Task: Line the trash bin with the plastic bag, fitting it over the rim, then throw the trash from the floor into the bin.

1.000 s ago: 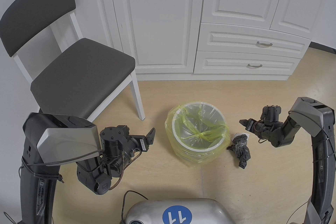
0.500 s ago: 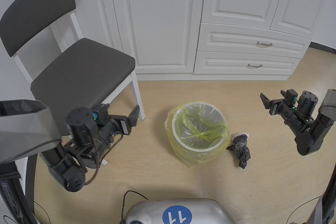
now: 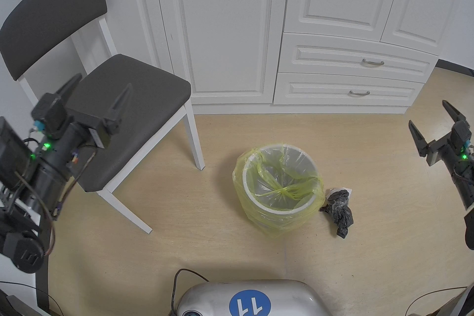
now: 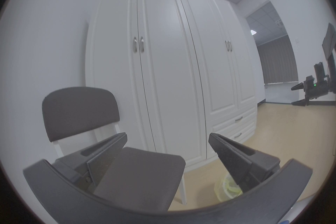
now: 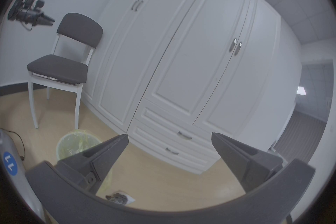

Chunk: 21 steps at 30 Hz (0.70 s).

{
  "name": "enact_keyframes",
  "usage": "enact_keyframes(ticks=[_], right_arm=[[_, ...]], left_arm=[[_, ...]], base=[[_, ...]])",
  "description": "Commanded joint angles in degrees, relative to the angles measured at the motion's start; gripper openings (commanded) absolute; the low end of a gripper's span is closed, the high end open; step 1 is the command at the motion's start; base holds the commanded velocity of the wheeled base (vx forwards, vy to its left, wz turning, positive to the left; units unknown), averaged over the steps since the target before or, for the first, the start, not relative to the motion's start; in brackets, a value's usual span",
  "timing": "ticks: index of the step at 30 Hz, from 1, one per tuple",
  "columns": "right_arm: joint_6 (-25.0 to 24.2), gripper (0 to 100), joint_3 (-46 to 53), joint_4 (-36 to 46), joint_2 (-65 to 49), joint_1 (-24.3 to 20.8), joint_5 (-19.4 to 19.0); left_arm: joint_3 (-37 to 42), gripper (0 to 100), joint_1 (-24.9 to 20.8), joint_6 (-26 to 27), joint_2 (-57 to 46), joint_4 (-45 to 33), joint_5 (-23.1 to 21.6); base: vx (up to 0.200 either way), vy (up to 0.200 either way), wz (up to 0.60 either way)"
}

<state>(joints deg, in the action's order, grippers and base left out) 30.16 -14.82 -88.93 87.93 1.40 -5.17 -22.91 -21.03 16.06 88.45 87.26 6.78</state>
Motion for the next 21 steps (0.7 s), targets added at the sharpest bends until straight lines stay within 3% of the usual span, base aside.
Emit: enact_keyframes(ticks=[1, 5, 7, 8, 21], right_arm=[[5.79, 100, 5.33, -1.07, -15.33, -2.81, -0.28], [6.67, 100, 5.51, -1.07, -16.12, -9.58, -0.19], [6.93, 100, 5.51, -1.07, -16.21, -10.1, -0.1], [9.83, 100, 6.39, -1.07, -16.48, -12.83, 0.16], [11.85, 100, 8.23, -1.07, -17.53, -13.27, 0.07]], left_arm=[[6.91, 100, 3.45, -2.34, -18.41, -4.03, -5.64], [8.14, 100, 4.33, -1.29, -20.69, -5.17, -6.43], [8.14, 100, 4.42, -1.2, -20.69, -5.17, -6.51], [8.93, 100, 4.33, -0.85, -20.34, -5.26, -6.51], [13.41, 100, 4.33, 6.09, -19.9, -4.91, -6.51]], base=[[0.0, 0.0, 0.0], [0.0, 0.0, 0.0], [0.0, 0.0, 0.0], [0.0, 0.0, 0.0], [0.0, 0.0, 0.0]])
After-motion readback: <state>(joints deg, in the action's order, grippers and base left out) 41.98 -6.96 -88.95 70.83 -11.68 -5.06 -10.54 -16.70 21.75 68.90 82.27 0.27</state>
